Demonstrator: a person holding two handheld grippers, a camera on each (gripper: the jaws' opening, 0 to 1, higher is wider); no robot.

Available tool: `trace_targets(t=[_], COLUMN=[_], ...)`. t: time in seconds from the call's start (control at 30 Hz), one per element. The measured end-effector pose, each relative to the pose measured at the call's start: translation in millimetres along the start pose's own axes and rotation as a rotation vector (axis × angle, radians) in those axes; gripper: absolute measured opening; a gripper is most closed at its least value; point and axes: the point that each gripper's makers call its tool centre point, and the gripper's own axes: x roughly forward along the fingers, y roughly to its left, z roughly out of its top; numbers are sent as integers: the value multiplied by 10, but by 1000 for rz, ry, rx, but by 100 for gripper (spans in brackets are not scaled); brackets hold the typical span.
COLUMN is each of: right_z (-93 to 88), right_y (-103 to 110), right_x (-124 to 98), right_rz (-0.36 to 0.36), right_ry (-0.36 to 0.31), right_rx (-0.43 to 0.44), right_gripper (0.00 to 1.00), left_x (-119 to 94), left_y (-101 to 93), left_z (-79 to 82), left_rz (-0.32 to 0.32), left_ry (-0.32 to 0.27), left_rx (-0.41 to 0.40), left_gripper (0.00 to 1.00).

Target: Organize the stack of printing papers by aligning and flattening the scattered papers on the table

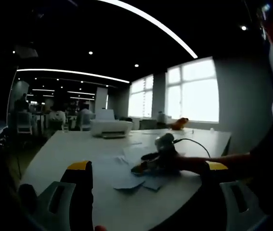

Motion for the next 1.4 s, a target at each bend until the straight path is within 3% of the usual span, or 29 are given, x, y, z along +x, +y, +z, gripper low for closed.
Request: trace_targets(t=[0.3,0.53,0.77,1.03,1.4], right_z=[-8,-19,-21,-49,-67], right_y=[-13,-127,-162,-319,-330], right_x=[-18,-78,-108,-206,-249], right_rz=[1,-28,-28,-27,25], right_ry=[-5,-18,-27,-43,-57], right_rx=[0,16,16,35,4], right_gripper=[73,57,51,34,31], left_x=[-15,-30,-21,1,-6], left_y=[-39,-34,-34,-48,-87], left_z=[-30,-36,-42,-43,-22], left_rz=[-6,-5,-9,-17,-26], left_ry=[5,1,0,-2,-9], left_rx=[-3,-10,-16,-26,-23], left_gripper=[97,97,97,97,96])
